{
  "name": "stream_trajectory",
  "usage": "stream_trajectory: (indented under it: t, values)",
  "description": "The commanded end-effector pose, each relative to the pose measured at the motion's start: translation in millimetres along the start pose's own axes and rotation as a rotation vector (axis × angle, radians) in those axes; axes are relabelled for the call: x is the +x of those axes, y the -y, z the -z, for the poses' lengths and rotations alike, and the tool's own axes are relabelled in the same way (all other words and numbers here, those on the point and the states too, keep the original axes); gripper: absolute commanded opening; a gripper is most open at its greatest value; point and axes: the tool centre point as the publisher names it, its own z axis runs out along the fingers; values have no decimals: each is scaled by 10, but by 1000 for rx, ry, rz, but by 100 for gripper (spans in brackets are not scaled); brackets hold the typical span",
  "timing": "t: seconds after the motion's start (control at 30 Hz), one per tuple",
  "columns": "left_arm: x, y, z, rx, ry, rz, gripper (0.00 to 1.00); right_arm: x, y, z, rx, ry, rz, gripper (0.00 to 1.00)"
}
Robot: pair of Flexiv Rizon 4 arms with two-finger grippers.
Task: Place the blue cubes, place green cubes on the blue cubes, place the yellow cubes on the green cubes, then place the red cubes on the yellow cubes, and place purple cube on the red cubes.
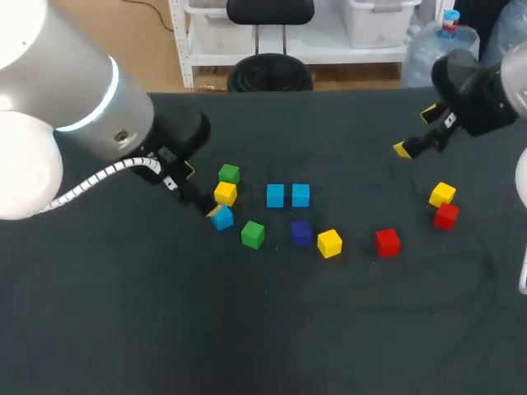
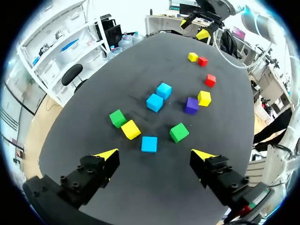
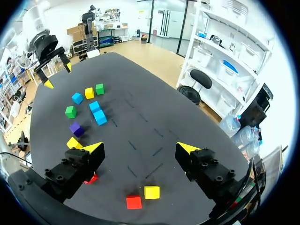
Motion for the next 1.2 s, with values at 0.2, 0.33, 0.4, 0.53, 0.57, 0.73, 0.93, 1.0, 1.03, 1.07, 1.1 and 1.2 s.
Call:
stream_trajectory:
  t: [0.2, 0.33, 0.4, 0.53, 0.57, 0.73, 0.93, 1.0, 1.03, 1.07, 1.1, 1.2]
  values:
    - [47, 40, -259, -15, -18, 11, 100, -1, -11, 4, 5, -1, -1, 100]
    - [71, 68, -331, -7, -15, 16, 100, -1, -11, 4, 5, -1, -1, 100]
    - [83, 84, -367, -8, -20, 11, 100, -1, -11, 4, 5, -1, -1, 100]
    - [107, 102, -433, -2, -28, 17, 100, -1, -11, 4, 5, -1, -1, 100]
    - [115, 103, -452, -1, -28, 18, 100, -1, -11, 4, 5, -1, -1, 100]
    - [157, 87, -545, 4, -36, 5, 100, -1, -11, 4, 5, -1, -1, 100]
    - [188, 21, -643, 8, -35, -8, 100, -1, -11, 4, 5, -1, -1, 100]
    - [189, 2, -667, 10, -35, -16, 100, -1, -11, 4, 5, -1, -1, 100]
    - [188, -6, -677, 10, -35, -17, 100, -1, -11, 4, 5, -1, -1, 100]
    - [186, -13, -687, 12, -34, -18, 100, -1, -11, 4, 5, -1, -1, 100]
    - [185, -17, -699, 14, -34, -22, 100, -1, -11, 4, 5, -1, -1, 100]
    - [179, -23, -730, 19, -34, -27, 100, -1, -11, 4, 5, -1, -1, 100]
